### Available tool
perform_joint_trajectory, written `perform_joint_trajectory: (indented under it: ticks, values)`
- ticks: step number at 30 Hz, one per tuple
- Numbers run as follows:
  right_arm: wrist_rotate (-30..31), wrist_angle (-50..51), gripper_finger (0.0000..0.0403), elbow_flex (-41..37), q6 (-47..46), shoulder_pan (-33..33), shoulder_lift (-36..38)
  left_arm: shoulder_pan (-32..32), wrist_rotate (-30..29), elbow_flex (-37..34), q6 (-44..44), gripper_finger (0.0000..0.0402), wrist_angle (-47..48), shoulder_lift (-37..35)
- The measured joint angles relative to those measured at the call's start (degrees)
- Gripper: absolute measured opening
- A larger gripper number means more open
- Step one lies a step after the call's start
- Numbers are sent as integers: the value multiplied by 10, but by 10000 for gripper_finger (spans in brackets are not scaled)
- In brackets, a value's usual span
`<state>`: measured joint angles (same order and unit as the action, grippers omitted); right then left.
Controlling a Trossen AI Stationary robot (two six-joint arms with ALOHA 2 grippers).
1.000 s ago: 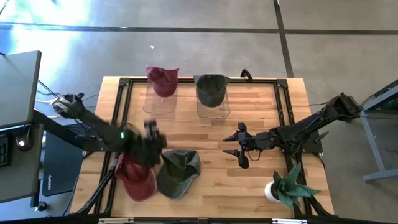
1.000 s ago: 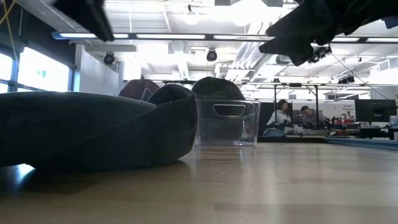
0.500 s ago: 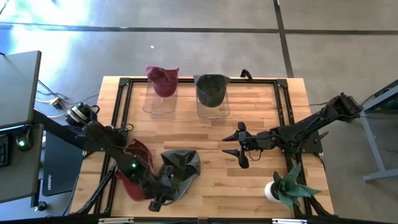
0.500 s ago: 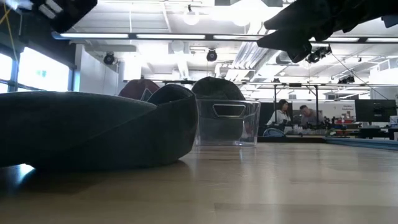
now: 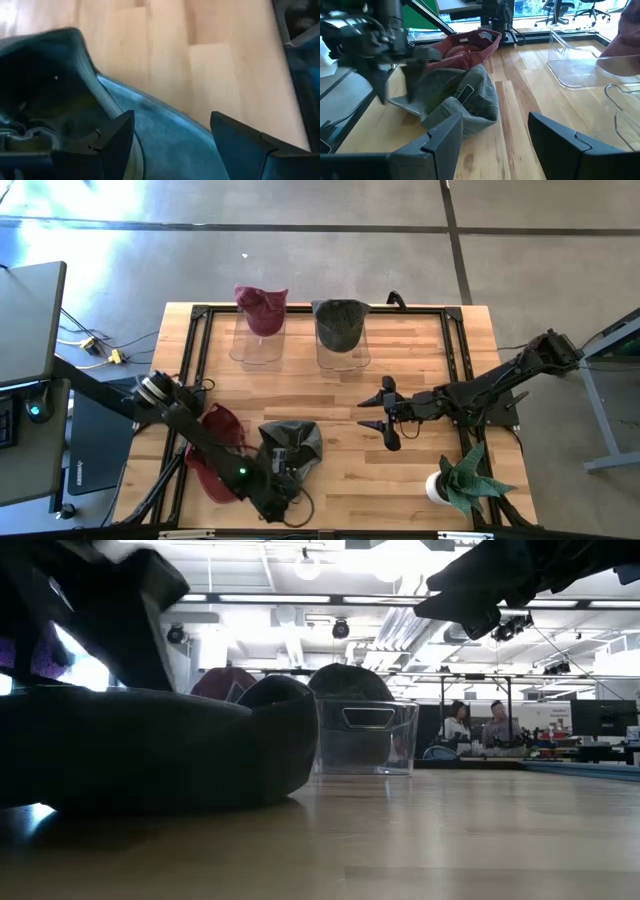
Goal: Pick & Place hat
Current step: Put the gray cap into the right transparent bin
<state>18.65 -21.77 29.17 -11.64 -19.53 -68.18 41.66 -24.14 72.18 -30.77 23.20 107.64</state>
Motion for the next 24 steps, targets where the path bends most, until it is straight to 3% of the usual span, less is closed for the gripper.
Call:
perform_joint_trajectory:
  ticks: [7, 12, 19, 22, 24]
  values:
    - [-3, 3, 220, 0, -1, 0, 0, -11, -23, 23, -87, 251, 79, 21]
    - [-2, 5, 220, 0, -3, 0, 0, -20, -5, 23, -178, 214, 195, 21]
    - [-2, 5, 220, 0, -3, 0, 0, -23, 47, 23, -220, 116, 300, 21]
    - [-2, 4, 220, 0, -3, 0, 0, -25, 60, 23, -181, 40, 318, 20]
    - [-3, 4, 220, 0, -1, 0, 0, -27, 55, 23, -149, 14, 325, 13]
